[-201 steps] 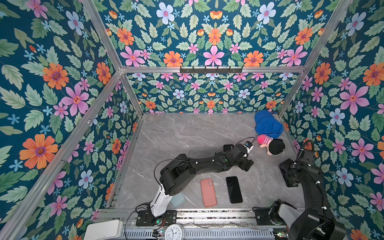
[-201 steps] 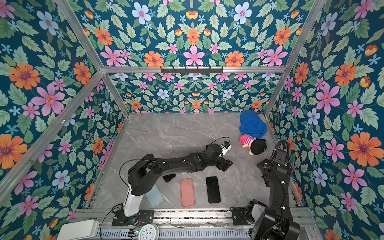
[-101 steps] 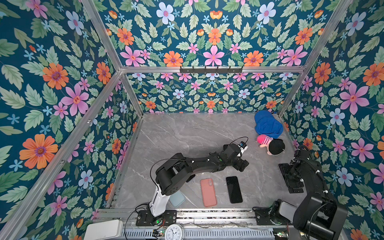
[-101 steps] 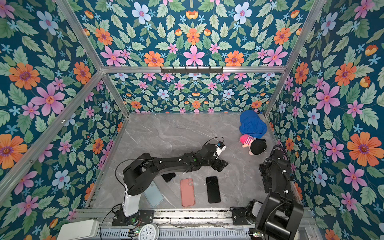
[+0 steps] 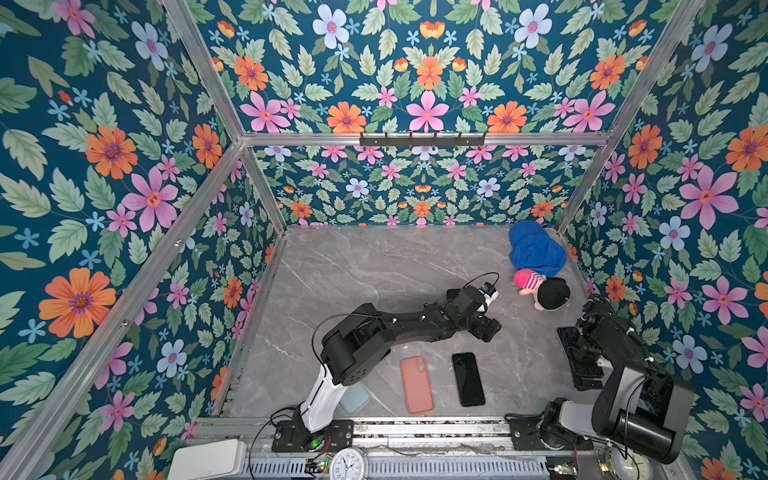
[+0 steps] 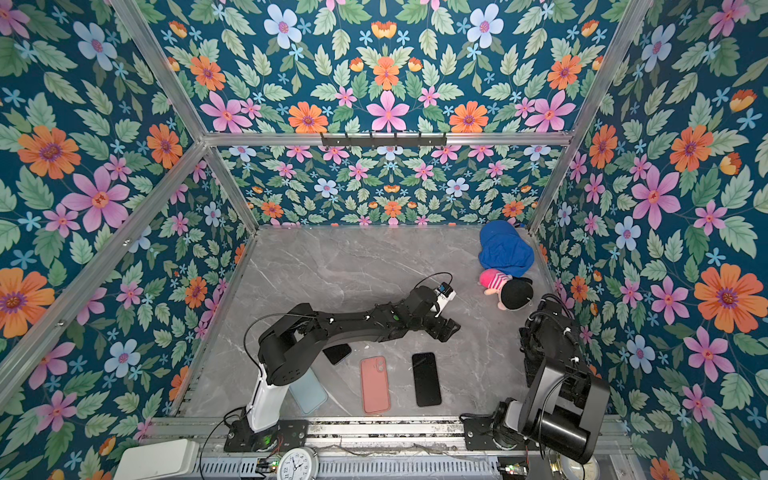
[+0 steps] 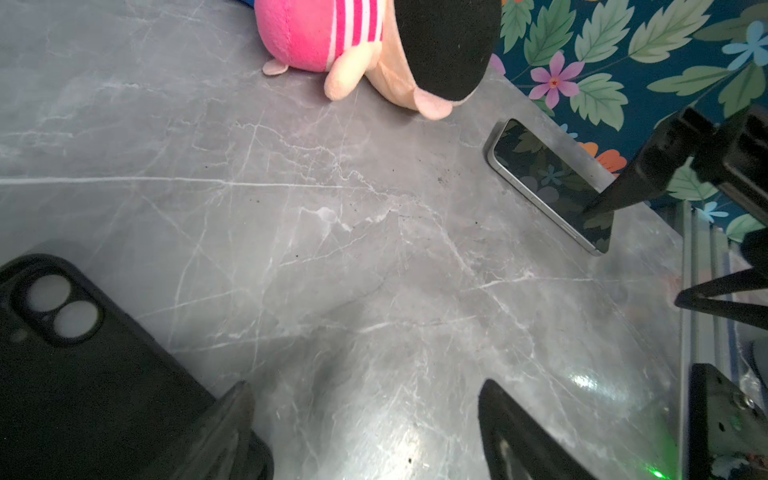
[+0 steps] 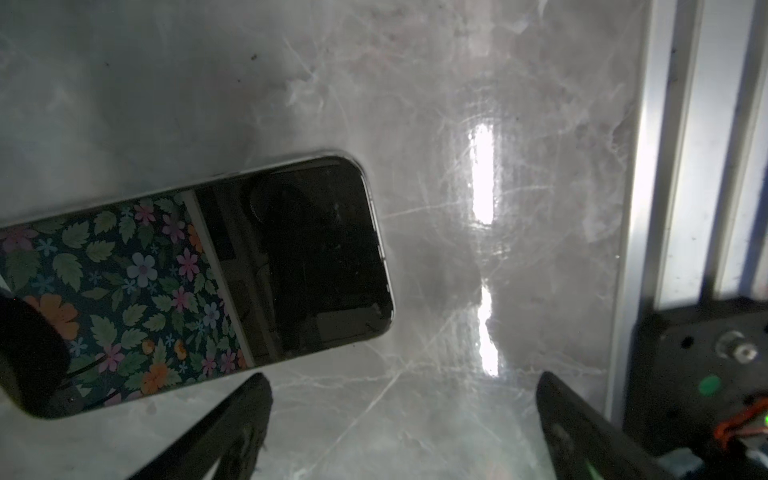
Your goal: Put the phone into the phone case
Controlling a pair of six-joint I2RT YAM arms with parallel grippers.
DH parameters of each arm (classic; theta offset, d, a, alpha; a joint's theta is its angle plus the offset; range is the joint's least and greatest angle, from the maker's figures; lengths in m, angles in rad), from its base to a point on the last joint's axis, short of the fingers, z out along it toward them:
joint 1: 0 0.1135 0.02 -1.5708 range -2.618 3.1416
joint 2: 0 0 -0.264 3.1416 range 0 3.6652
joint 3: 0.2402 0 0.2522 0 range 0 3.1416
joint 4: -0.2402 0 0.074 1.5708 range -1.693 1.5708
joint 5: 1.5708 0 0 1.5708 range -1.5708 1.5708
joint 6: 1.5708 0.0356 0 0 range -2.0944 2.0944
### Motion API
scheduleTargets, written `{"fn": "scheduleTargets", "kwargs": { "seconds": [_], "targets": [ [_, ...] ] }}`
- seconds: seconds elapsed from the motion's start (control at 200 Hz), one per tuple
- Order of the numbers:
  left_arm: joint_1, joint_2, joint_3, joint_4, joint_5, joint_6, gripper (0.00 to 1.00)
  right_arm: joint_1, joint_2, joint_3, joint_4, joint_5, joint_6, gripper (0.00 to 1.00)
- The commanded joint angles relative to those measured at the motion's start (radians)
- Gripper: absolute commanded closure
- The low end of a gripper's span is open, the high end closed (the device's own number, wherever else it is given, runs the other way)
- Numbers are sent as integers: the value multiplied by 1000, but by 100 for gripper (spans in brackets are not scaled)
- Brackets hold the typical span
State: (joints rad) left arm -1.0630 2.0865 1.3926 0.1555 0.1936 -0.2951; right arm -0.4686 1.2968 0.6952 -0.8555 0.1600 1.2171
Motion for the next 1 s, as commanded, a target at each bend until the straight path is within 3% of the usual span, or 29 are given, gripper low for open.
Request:
{"fn": "scheduleTargets", "kwargs": {
  "seconds": [0.0,0.255,0.415,0.58,0.995],
  "targets": [
    [-1,9,15,-23,12,-7,13,0,9,-8,43,23,71,1],
    [2,32,40,-39,21,-7,13,0,99,-14,113,77,76,1],
    [1,45,51,-45,25,-9,13,-1,109,-14,168,92,31,7],
    [1,61,73,-60,27,-9,13,0,140,-19,223,41,-8,15],
    [3,75,90,-82,12,-8,13,8,175,-2,224,-30,-18,15]
  ]
}}
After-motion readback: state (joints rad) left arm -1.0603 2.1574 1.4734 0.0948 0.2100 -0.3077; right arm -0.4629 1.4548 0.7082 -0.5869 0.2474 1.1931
